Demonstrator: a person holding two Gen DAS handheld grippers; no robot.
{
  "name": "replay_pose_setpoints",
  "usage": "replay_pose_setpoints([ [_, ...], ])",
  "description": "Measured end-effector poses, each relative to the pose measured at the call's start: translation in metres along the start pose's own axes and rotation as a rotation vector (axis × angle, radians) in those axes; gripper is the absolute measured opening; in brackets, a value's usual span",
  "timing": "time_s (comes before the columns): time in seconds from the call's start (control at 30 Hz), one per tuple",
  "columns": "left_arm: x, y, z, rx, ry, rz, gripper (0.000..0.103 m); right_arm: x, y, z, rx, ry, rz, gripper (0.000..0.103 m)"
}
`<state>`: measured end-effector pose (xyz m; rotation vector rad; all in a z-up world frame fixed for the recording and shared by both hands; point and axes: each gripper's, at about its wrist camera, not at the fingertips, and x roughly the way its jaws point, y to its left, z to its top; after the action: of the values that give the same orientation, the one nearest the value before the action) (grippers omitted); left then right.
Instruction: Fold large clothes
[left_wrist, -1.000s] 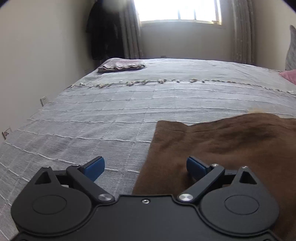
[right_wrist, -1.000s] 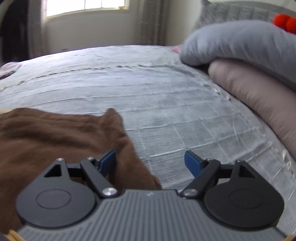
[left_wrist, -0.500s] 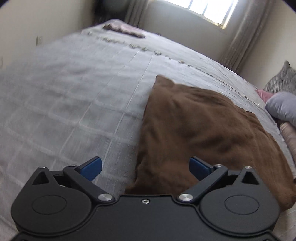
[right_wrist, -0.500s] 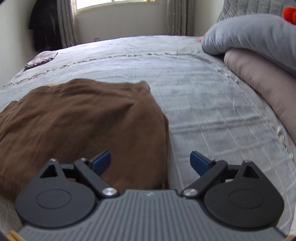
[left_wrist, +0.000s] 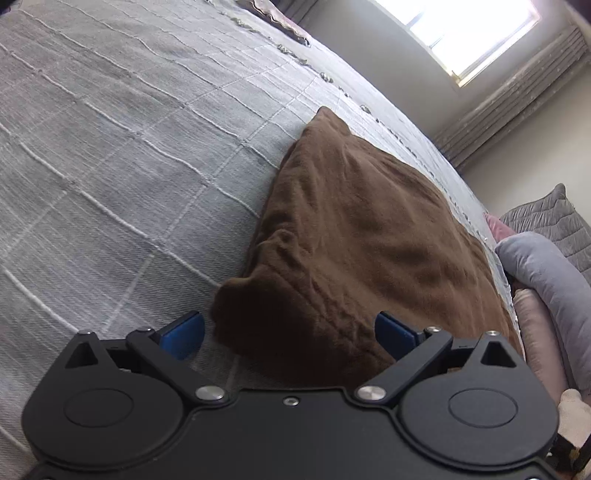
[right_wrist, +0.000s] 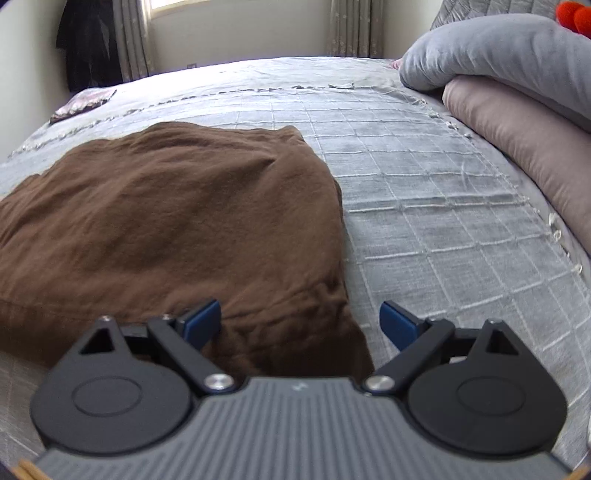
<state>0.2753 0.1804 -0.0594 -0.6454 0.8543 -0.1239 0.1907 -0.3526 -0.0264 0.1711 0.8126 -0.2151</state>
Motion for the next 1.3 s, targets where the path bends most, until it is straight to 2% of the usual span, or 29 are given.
replay_pose_setpoints([
  [0.1,0.005,0.0,-0.004,-0.061,-0.037,-0.014,0.094,-0.01,0.011,-0.001,-0.008,-0.042,-0.016,0.094],
  [0.2,0.006,0.005,-0.007,-0.147,-0.093,-0.022,0.083,-0.025,0.029,-0.001,-0.008,-0.141,-0.005,0.094],
  [0.27,0.006,0.01,-0.006,-0.211,-0.124,-0.025,0.069,-0.031,0.043,-0.001,0.0,-0.198,0.039,0.094],
  [0.33,0.007,0.015,-0.007,-0.265,-0.143,-0.024,0.063,-0.032,0.059,-0.002,0.008,-0.242,0.109,0.093],
  [0.37,0.007,0.015,-0.006,-0.277,-0.153,-0.021,0.054,-0.03,0.07,-0.001,0.001,-0.251,0.153,0.093],
  [0.43,0.01,0.014,-0.005,-0.283,-0.163,-0.022,0.047,-0.023,0.094,0.0,-0.055,-0.24,0.23,0.086],
  [0.5,0.01,0.009,-0.005,-0.271,-0.185,-0.016,0.039,-0.016,0.121,0.0,-0.135,-0.222,0.287,0.061],
  [0.6,0.001,-0.01,-0.006,-0.166,-0.257,0.002,0.032,-0.004,0.155,-0.002,-0.223,-0.168,0.373,0.033],
  [0.67,-0.009,-0.024,-0.004,-0.121,-0.304,-0.009,0.029,0.005,0.171,-0.002,-0.246,-0.126,0.429,0.024],
  [0.77,-0.026,-0.053,0.001,-0.027,-0.367,-0.052,0.028,0.016,0.191,-0.007,-0.268,-0.07,0.444,0.02],
  [0.93,-0.041,-0.122,0.0,0.172,-0.418,-0.17,0.027,0.038,0.196,-0.005,-0.188,0.027,0.465,0.02],
  [1.1,-0.029,-0.198,-0.027,0.38,-0.375,-0.281,0.027,0.034,0.175,0.001,-0.122,0.063,0.546,0.022],
  [1.13,-0.024,-0.212,-0.036,0.432,-0.358,-0.297,0.027,0.031,0.165,0.004,-0.091,0.072,0.573,0.025],
  [1.2,-0.013,-0.235,-0.053,0.509,-0.321,-0.334,0.027,0.02,0.134,0.01,-0.019,0.063,0.607,0.052],
  [1.27,0.006,-0.252,-0.071,0.569,-0.271,-0.365,0.026,0.014,0.097,0.019,0.052,0.02,0.581,0.064],
  [1.3,0.015,-0.259,-0.079,0.588,-0.24,-0.38,0.026,0.012,0.077,0.023,0.084,0.003,0.55,0.067],
])
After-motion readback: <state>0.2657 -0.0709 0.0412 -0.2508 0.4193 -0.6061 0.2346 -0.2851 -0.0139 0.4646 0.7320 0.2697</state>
